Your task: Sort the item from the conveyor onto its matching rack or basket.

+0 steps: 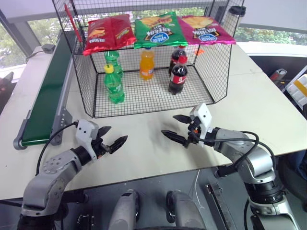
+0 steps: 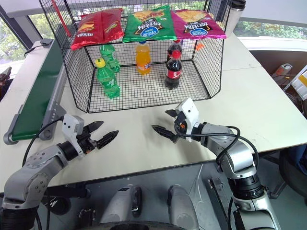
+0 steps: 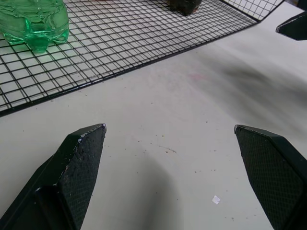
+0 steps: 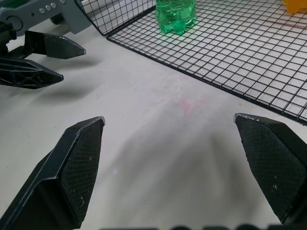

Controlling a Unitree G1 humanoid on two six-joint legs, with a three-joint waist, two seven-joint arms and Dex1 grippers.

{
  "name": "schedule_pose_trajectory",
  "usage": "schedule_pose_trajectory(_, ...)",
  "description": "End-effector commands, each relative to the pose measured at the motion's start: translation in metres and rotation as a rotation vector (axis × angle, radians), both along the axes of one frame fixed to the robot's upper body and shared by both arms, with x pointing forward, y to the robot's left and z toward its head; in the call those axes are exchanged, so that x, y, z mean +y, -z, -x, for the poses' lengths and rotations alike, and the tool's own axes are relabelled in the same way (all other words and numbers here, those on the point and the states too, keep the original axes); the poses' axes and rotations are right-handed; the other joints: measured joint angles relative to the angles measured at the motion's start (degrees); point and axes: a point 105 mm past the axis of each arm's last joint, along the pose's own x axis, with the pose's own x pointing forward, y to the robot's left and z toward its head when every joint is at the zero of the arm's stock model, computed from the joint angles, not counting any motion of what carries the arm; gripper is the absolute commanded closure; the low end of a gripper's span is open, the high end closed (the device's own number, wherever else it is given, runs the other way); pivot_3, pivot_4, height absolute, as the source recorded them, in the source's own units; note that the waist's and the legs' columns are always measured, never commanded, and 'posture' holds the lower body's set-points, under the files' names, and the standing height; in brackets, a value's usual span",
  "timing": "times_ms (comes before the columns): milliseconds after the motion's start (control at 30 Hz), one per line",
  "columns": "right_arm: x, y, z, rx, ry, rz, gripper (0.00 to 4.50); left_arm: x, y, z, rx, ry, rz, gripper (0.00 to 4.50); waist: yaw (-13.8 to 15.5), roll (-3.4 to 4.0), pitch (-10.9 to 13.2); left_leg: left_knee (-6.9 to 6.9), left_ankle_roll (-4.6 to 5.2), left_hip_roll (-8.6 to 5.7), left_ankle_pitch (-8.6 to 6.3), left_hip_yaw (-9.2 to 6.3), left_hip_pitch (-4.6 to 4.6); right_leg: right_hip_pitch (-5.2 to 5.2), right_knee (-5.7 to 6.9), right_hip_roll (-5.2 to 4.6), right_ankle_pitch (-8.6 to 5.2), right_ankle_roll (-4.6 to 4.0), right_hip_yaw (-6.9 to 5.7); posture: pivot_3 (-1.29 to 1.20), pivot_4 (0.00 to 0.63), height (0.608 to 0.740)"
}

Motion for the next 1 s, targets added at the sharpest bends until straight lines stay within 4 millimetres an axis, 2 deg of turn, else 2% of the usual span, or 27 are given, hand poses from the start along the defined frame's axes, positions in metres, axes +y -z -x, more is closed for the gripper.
schedule_pose_trajectory(33, 0.005, -0.011, 0.005, -0.044, -0.029, -0.01, 0.02, -0.007, -0.015, 0.004, -0.072, 0.036, -0.014, 0.0, 0.0, 0.0, 0.0, 0.0, 0.0, 0.0, 0.0, 0.0, 0.0, 0.0, 0.0, 0.0, 0.0, 0.0, 0.0, 0.0, 0.15, 0.739)
schedule_pose_trajectory(400, 0.005, -0.011, 0.005, -0.045, -0.03, -0.01, 0.02, -0.011, -0.024, 0.001, -0.078, 0.014, -0.032, 0.0, 0.0, 0.0, 0.0, -0.01, 0.0, 0.0, 0.0, 0.0, -0.01, 0.0, -0.03, -0.03, 0.0, 0.0, 0.0, 0.0, 0.15, 0.739)
schedule_pose_trajectory(1000, 0.008, -0.014, 0.006, -0.054, -0.035, -0.014, 0.02, -0.018, -0.024, 0.001, -0.075, 0.011, -0.032, 0.0, 0.0, 0.0, 0.0, -0.02, 0.0, -0.01, 0.0, 0.0, -0.01, 0.0, -0.04, -0.01, 0.0, 0.0, 0.0, 0.0, 0.15, 0.739)
